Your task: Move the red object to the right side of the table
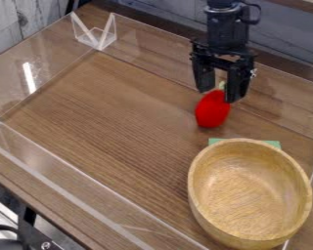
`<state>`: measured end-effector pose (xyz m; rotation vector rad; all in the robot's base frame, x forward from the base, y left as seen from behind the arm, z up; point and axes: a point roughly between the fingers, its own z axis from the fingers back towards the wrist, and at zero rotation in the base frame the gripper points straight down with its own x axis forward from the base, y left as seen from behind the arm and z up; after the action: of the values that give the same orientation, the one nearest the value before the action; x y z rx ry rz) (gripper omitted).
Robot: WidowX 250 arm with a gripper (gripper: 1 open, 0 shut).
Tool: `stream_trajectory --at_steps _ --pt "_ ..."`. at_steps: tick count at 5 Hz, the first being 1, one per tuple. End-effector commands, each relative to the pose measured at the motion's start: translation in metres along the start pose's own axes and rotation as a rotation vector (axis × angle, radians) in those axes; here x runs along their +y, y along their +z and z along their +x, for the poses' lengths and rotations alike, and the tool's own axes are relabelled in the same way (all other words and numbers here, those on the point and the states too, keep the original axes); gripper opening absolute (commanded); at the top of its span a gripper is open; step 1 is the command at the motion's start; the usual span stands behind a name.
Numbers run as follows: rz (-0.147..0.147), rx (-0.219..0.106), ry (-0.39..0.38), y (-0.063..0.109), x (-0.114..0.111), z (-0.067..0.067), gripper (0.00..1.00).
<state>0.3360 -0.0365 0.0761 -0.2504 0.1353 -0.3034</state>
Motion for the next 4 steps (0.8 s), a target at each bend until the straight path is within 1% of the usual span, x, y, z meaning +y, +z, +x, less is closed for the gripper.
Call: stream_trajectory --at_steps 1,2,3,4 --pt "0.027 -0.125 0.03 0.045 -0.006 0.002 1.0" --pt "0.027 -0.164 0.088 0.064 -0.003 -0.004 1.0" --pt "0.025 -0.177 0.086 0.072 0.006 0.003 1.0" --pt "0.022 -0.159 0.074 0.063 0.015 0.014 1.0"
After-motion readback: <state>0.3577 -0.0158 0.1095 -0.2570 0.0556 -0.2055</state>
